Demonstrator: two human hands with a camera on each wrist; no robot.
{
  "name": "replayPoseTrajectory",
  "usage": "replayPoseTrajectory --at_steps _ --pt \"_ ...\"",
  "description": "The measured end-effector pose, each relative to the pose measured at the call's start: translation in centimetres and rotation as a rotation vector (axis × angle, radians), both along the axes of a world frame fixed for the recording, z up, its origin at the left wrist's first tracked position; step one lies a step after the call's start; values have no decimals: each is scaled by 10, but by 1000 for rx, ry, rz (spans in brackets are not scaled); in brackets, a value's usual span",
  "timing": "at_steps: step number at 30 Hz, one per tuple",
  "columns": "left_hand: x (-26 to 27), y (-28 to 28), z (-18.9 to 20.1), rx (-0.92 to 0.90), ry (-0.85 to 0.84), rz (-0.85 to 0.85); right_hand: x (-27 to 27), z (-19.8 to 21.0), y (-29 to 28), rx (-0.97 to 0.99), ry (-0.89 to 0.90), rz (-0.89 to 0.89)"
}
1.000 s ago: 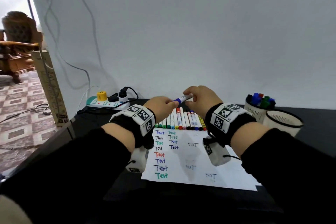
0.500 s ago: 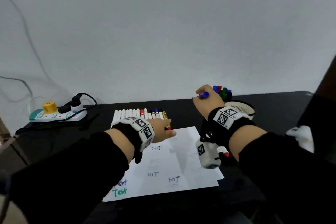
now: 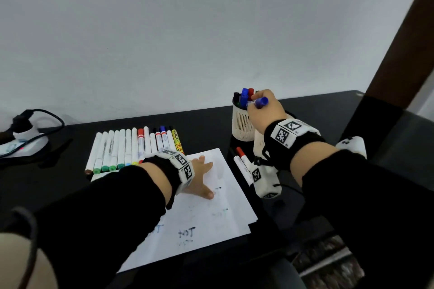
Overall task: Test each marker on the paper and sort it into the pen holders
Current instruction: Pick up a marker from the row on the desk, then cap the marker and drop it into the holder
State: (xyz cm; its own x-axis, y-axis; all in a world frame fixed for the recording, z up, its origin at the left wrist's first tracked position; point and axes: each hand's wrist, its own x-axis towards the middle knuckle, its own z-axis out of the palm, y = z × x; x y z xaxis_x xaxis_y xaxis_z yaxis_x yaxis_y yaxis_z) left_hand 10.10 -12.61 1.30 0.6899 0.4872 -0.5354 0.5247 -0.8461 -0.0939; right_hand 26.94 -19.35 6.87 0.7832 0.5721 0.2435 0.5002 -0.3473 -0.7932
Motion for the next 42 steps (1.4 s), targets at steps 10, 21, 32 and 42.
replayPoseTrajectory --at_steps 10,21,32,42 --pt "2 0 -3 -3 0 -28 17 15 23 -250 -110 -34" --pt "2 4 -6 -15 -30 -39 20 14 38 -334 -152 -62" --pt "0 3 -6 -19 -50 -34 18 19 39 -244 -173 -60" --pt "0 3 -5 -22 -45 -30 23 8 37 -330 -198 -55"
